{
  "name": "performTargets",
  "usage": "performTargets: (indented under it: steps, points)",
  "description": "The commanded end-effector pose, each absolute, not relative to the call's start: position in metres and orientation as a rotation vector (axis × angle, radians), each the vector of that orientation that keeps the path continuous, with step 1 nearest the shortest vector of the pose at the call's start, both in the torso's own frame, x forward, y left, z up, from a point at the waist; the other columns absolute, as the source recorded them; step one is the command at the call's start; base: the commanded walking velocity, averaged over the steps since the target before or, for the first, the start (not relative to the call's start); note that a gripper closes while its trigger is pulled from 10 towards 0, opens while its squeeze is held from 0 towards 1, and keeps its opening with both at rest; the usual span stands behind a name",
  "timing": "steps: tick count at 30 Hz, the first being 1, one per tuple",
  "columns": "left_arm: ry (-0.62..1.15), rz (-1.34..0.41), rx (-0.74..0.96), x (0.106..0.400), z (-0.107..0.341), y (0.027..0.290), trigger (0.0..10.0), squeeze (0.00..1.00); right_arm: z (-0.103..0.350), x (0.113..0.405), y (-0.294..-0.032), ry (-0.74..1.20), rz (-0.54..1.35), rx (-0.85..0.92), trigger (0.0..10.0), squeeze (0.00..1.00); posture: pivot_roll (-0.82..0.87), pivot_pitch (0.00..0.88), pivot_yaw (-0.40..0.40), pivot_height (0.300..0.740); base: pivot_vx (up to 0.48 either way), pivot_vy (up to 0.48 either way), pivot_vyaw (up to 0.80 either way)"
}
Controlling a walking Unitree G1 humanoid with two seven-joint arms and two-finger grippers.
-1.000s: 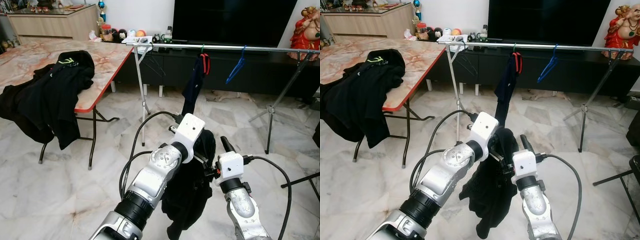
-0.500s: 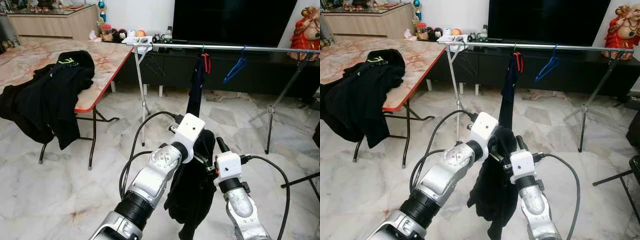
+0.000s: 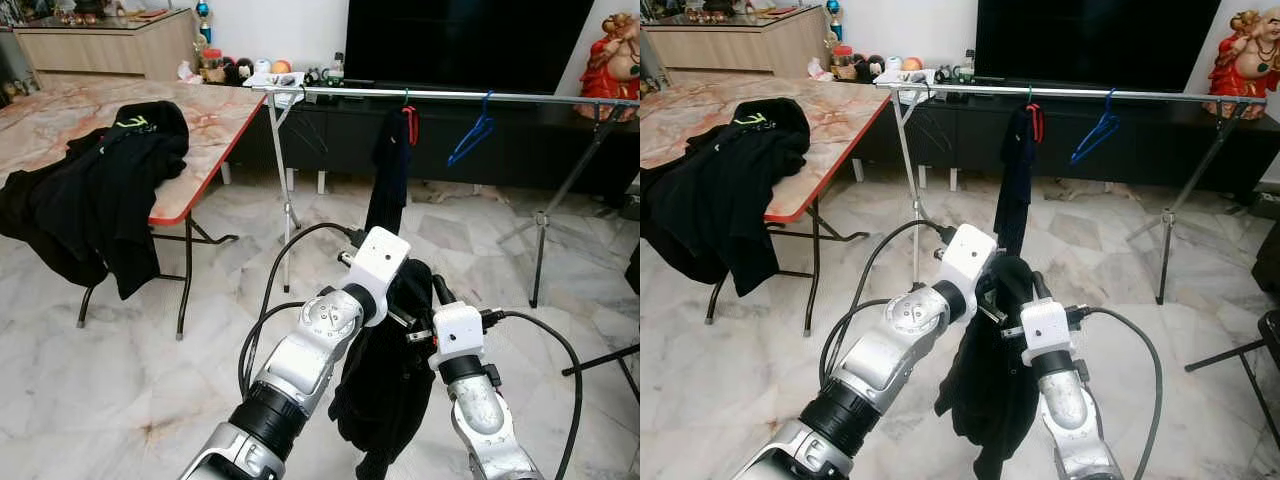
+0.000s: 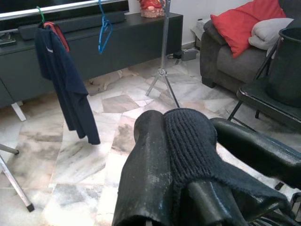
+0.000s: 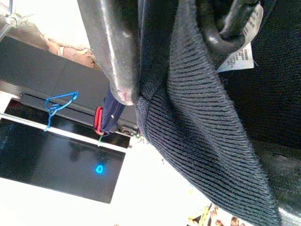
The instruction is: Hang hanger
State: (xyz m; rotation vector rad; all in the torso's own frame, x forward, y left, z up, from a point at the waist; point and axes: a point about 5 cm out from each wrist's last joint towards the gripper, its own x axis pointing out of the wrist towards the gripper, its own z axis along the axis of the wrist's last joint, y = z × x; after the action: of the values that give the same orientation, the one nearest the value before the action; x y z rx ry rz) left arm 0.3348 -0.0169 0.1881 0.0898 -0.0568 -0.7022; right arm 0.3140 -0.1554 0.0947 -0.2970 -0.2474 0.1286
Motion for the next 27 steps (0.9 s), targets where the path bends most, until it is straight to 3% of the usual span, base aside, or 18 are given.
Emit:
performTargets:
  steps: [1,27]
  points:
    - [-0.121,-0.757,0.030,0.3271,0.2077,-0.0367,0.0,0.00,0.0963,0.3181,-0.1582,-0.235,0.113,-0.306,0.0,0.00,0.06,0.010,-0.013,0.740,0.000,0.000,0.00]
    - [-0.115,-0.830,0.076,0.3182,0.1992,-0.0358,0.0,0.00,0.0940,0.3212,-0.1600,-0.207,0.106,-0.309,0.0,0.00,0.07,0.012,-0.014,0.740,0.000,0.000,0.00]
